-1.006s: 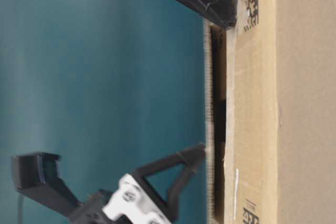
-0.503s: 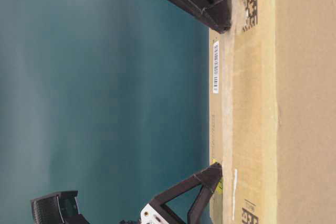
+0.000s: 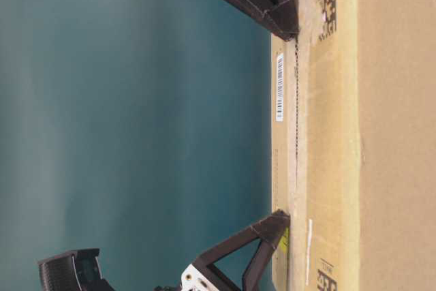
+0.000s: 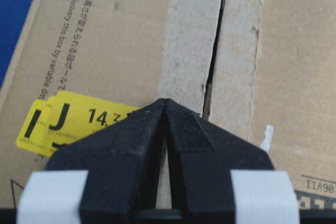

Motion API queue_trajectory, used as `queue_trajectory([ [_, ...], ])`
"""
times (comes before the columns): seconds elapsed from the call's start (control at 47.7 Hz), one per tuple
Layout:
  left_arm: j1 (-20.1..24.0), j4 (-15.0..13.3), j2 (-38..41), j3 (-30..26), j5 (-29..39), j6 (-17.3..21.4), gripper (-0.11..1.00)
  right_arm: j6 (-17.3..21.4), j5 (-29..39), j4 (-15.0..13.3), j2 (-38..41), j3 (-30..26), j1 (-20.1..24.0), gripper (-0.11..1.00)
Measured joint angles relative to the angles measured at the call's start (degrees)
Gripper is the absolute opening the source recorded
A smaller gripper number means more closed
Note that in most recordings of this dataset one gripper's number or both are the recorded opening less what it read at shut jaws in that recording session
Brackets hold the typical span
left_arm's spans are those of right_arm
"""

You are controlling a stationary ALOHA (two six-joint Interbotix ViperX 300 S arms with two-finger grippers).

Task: Close the cardboard box.
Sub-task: 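Press the closed top flaps down with both grippers along the seam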

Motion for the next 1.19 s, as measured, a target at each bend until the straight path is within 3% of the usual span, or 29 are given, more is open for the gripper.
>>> queue_trajectory([
  [0.147,-0.88,0.0,-0.18,1.23,-3.87,0.53,0.0,0.0,-0.62,0.0,0.0,0.35,-0.09,0.0],
  [0.419,-1.76,0.0,-3.34,8.09,-17.58,0.62,0.0,0.0,-1.23,0.09,0.0,0.53,-0.09,0.0],
  [0.733,-2.02,0.0,-8.44,15.47,-26.37,1.58,0.0,0.0,-1.23,0.35,0.0,0.62,-0.09,0.0],
  [1.194,-4.04,0.09,-3.16,20.57,-37.97,2.72,0.0,0.26,-1.23,0.35,0.09,0.62,-0.09,0.0],
])
